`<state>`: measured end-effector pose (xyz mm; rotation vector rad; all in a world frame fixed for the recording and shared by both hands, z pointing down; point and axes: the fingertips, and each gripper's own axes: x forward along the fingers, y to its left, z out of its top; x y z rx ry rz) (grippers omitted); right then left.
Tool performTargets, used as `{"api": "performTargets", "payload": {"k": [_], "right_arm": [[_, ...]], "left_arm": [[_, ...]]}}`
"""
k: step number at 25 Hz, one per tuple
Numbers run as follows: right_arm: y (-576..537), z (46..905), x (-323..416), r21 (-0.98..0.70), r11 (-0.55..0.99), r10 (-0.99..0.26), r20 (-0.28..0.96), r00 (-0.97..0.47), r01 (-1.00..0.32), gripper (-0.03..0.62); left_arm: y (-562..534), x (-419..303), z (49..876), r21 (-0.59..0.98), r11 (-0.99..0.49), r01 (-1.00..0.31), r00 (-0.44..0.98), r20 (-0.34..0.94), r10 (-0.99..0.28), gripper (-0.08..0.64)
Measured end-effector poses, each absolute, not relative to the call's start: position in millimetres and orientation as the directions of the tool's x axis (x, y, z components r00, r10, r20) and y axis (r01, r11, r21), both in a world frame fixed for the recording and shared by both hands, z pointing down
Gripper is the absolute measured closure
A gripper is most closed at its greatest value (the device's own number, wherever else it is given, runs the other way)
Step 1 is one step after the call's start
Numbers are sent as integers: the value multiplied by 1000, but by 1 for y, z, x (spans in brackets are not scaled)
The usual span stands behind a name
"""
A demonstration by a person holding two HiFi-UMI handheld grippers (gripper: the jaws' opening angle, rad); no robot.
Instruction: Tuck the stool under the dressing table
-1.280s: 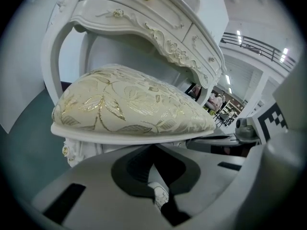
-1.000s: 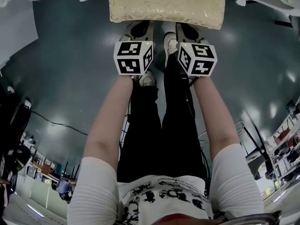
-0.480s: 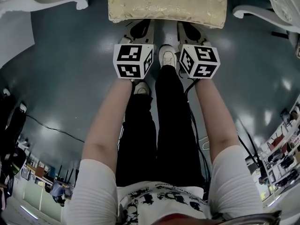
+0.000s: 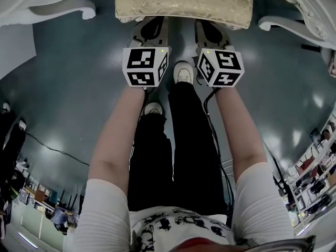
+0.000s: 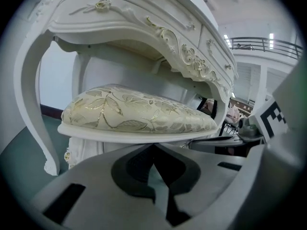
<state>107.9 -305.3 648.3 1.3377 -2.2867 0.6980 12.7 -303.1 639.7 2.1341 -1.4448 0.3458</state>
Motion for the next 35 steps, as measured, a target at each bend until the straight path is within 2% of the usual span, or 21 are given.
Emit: {"api": "performTargets", "payload": {"k": [24,35], "right_arm": [[-401,648,107,-119,469,-718,526,-456,-875,575],[-383,637,113,-153,427,-703,563,-434,-891,574]], "left_arm": [[-395,12,637,179,-330,-927,375,431,-821,543],[-376,12,626,228,-266,-937,344,465,-816,543]]}}
